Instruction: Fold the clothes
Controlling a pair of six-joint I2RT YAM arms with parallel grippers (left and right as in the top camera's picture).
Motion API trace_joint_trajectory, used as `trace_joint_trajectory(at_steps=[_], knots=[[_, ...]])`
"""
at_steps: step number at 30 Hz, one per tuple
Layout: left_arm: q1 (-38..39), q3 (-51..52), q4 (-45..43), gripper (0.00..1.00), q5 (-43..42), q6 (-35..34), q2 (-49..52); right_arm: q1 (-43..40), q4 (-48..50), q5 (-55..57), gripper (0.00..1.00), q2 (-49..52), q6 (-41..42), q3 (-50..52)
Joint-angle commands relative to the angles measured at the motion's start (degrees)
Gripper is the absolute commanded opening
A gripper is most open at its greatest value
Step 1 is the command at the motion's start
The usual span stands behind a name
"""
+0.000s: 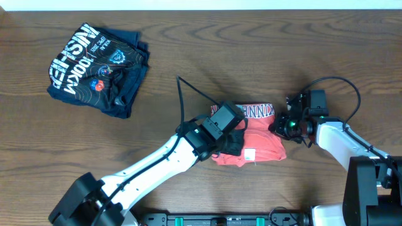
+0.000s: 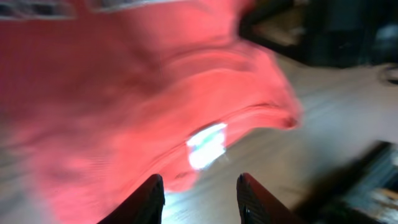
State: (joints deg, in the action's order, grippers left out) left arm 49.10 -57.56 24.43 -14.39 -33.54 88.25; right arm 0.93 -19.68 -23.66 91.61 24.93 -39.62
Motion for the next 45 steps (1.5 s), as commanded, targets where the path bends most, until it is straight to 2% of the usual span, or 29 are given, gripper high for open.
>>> trace_joint_trajectory(at_steps=[1,3,6,9,12,16,21,24,26,27,30,32,33,36,39,42,45], knots=[[-1.2,0.1,3.8,0.41,9.3,4.2,-1.6,-2.7,-1.1,10.0,0.01,0.3,-3.4,0.3],[-2.7,0.1,7.1,0.42,10.1,4.4,-1.7,-4.5,-2.8,6.9,0.01,-2.1,-6.4,-0.9],[-5.4,0.1,9.4,0.42,10.1,4.4,-1.7,-6.6,-4.2,-3.4,0.01,-7.4,-14.8,-2.0],[-7.2,0.1,7.6,0.42,8.4,4.4,-1.5,-6.2,-5.4,-8.2,0.01,-12.1,-15.1,-2.0],[-7.7,0.4,4.5,0.42,4.0,4.6,-0.9,-4.3,-7.7,-8.0,0.01,-13.0,-14.7,-1.9],[-6.6,2.2,-0.7,0.4,-5.0,5.3,1.4,-1.4,-11.9,-2.7,0.01,-10.9,-9.7,-0.8],[-4.2,3.3,-1.5,0.31,-6.1,5.2,6.6,-0.9,-14.2,7.1,0.01,-6.5,-2.7,2.0],[-3.0,3.3,-2.6,0.19,-9.7,5.2,10.8,-2.1,-14.7,12.5,0.01,-3.6,0.5,3.0],[-2.9,3.3,-2.9,0.19,-10.7,5.2,12.0,-3.0,-14.9,14.4,0.01,-2.8,0.8,3.0],[-2.9,3.3,-2.9,0.15,-10.7,5.2,12.1,-3.5,-14.9,14.6,0.01,-2.8,0.8,3.0],[-3.6,2.5,-2.3,0.15,-10.6,5.3,10.8,-5.0,-15.8,14.2,0.01,-3.3,0.7,2.8],[-4.2,1.9,-1.8,0.17,-10.5,5.4,8.8,-6.0,-17.3,14.1,0.01,-4.2,-0.1,2.4],[-4.5,1.6,-1.4,0.24,-10.4,5.5,7.3,-6.5,-17.8,13.3,0.01,-5.1,-1.5,2.1],[-5.8,1.5,-0.4,0.33,-9.3,5.5,1.7,-7.3,-17.4,4.9,0.01,-9.2,-10.3,1.6],[-7.6,1.5,0.8,0.52,-6.2,5.5,-3.2,-7.3,-17.3,-2.6,0.01,-13.9,-17.3,1.6],[-9.9,1.5,1.0,0.72,-3.9,5.5,-6.8,-7.2,-17.2,-3.5,0.01,-18.1,-17.3,1.6],[-12.6,1.5,-0.3,0.77,-4.5,5.9,-7.0,-7.0,-15.9,-3.5,0.03,-19.5,-17.3,1.6]])
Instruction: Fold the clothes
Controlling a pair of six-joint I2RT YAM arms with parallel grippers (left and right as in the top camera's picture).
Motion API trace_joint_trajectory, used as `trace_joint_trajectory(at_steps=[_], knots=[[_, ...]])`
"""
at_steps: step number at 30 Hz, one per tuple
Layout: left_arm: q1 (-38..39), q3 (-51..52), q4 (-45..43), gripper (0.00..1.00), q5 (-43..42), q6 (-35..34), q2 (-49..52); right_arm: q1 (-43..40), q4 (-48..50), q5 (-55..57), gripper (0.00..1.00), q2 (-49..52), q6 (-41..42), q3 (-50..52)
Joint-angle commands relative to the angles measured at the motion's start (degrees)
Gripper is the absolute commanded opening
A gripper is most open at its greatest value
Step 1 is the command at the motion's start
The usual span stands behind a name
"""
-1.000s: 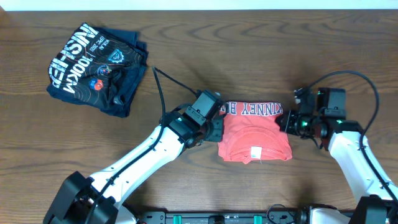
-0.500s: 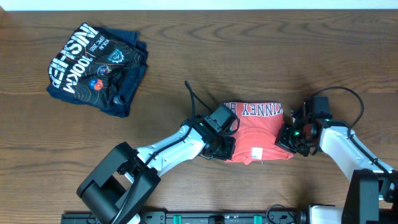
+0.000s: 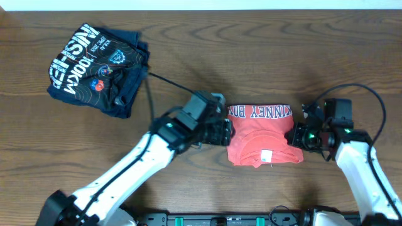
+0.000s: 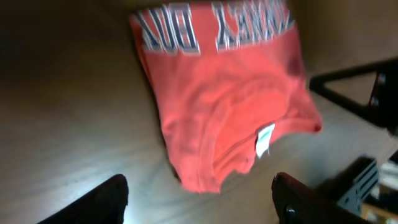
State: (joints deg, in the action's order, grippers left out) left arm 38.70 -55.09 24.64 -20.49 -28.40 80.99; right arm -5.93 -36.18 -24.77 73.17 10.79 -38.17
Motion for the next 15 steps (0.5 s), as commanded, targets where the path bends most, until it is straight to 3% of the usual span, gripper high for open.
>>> trace_joint_trajectory(at_steps=[1,8,15], knots=[[-3.1,-1.0,-0.7,0.8,0.9,0.7,0.9,0.0,0.9,-2.3,0.03,-1.0,-3.1,0.1],[-7.8,-0.5,-7.1,0.86,-15.2,-2.3,11.8,0.1,4.7,-2.3,0.03,2.4,-1.5,0.4],[-6.9,-0.5,-8.9,0.9,-19.4,-5.8,20.3,0.1,7.2,0.5,0.01,9.8,2.8,0.4]])
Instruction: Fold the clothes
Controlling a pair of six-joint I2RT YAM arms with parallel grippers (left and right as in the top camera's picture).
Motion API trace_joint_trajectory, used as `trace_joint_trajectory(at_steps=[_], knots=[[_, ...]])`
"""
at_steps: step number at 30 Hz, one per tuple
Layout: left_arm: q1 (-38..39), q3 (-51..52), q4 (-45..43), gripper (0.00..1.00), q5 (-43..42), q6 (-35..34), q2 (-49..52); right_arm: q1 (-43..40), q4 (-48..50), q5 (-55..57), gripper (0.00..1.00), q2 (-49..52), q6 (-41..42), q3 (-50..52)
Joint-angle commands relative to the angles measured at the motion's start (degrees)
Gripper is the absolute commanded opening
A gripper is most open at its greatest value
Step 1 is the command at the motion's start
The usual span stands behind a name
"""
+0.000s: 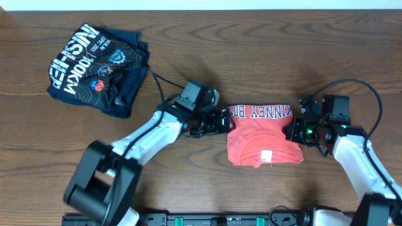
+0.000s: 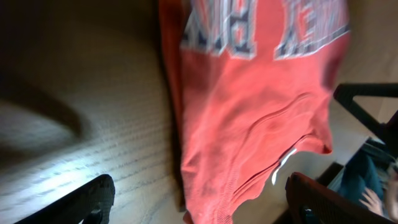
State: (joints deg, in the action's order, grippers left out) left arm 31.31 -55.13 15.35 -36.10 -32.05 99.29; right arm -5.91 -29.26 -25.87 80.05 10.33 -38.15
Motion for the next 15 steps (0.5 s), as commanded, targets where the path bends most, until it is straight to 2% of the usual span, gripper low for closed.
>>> trace_joint_trajectory(at_steps=[1,6,15], knots=[[0.7,-0.5,0.4,0.9,-3.9,-2.7,3.0,0.1,0.4,2.1,0.01,4.1,3.6,0.4],[3.1,-0.5,-2.5,0.91,-6.5,-6.0,7.3,0.1,1.5,2.1,0.01,8.1,3.7,0.4],[10.9,-0.5,-11.1,0.89,-9.9,-14.9,16.3,0.1,2.1,2.1,0.01,9.0,4.0,0.4]])
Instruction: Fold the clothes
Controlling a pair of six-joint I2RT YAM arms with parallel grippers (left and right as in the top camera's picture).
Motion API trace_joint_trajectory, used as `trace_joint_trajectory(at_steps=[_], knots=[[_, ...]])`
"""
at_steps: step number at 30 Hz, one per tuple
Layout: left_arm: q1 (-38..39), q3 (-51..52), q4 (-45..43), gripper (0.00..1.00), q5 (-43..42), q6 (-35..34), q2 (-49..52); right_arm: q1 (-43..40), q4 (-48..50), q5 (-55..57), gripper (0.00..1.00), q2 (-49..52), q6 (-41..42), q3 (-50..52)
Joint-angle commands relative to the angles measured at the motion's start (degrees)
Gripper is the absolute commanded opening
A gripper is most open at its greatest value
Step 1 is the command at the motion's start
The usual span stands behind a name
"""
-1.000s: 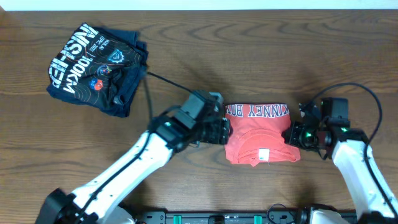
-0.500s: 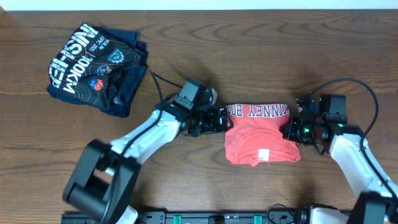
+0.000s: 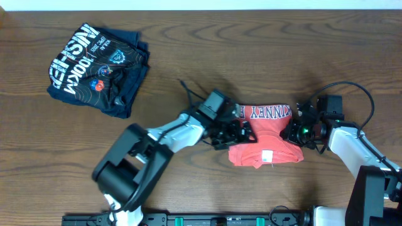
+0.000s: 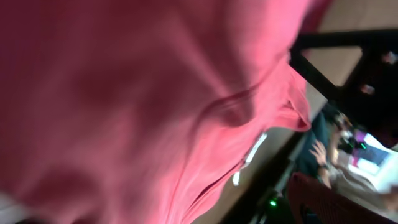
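The red shirt (image 3: 267, 141) lies folded in a small rectangle at centre right, its lettered band (image 3: 267, 112) along the far edge and a white label (image 3: 266, 155) near the front. My left gripper (image 3: 240, 130) presses into the shirt's left edge. Red cloth (image 4: 155, 93) fills the left wrist view, and one finger (image 4: 314, 199) shows wide at the lower right, so the jaws stand open. My right gripper (image 3: 295, 130) sits against the shirt's right edge; its jaw state does not show. A navy printed shirt (image 3: 97, 66) lies folded at the far left.
The left arm's black cable (image 3: 191, 90) arches over the table behind that arm. The right arm's cable (image 3: 352, 88) loops at the far right. Bare wooden table (image 3: 188, 44) stretches between the two garments.
My left gripper was just left of the red shirt and is now pushed into its left edge, with cloth filling its view. The right gripper has barely moved.
At first the red shirt lay bunched nearer the middle with my left gripper on it. Then it lay flat and folded further right, the left gripper open beside its left edge and the right at its right edge. Now the left gripper is against the cloth.
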State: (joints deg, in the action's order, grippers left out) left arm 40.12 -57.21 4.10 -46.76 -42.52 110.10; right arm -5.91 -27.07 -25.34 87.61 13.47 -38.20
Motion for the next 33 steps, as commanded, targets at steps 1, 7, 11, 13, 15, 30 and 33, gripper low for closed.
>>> trace_joint_trajectory(at_steps=[1,7,11,13,15,30,33], knots=[[2.8,1.6,-0.7,0.87,0.4,-4.9,6.4,0.1,-0.2,1.6,0.01,1.4,0.9,0.4],[3.0,1.6,-1.8,0.66,0.2,-5.0,7.1,0.1,-0.2,1.6,0.01,1.4,0.9,0.4],[3.0,1.6,-1.8,0.49,0.2,-4.9,7.1,0.1,-0.6,1.6,0.01,1.4,0.9,0.4],[2.8,1.6,-1.8,0.41,0.2,-4.1,7.1,0.1,-0.7,1.5,0.01,1.4,0.9,0.4],[2.4,1.6,-1.8,0.29,0.2,-2.5,6.9,0.1,-1.1,1.0,0.01,1.2,1.5,0.4],[-11.0,1.3,2.8,0.06,1.6,16.5,-16.4,-0.1,-10.6,-1.3,0.01,-24.2,4.3,-2.6],[-15.8,0.9,2.6,0.06,1.5,17.3,-21.5,-0.1,-10.7,-1.3,0.01,-27.4,5.8,-2.6]])
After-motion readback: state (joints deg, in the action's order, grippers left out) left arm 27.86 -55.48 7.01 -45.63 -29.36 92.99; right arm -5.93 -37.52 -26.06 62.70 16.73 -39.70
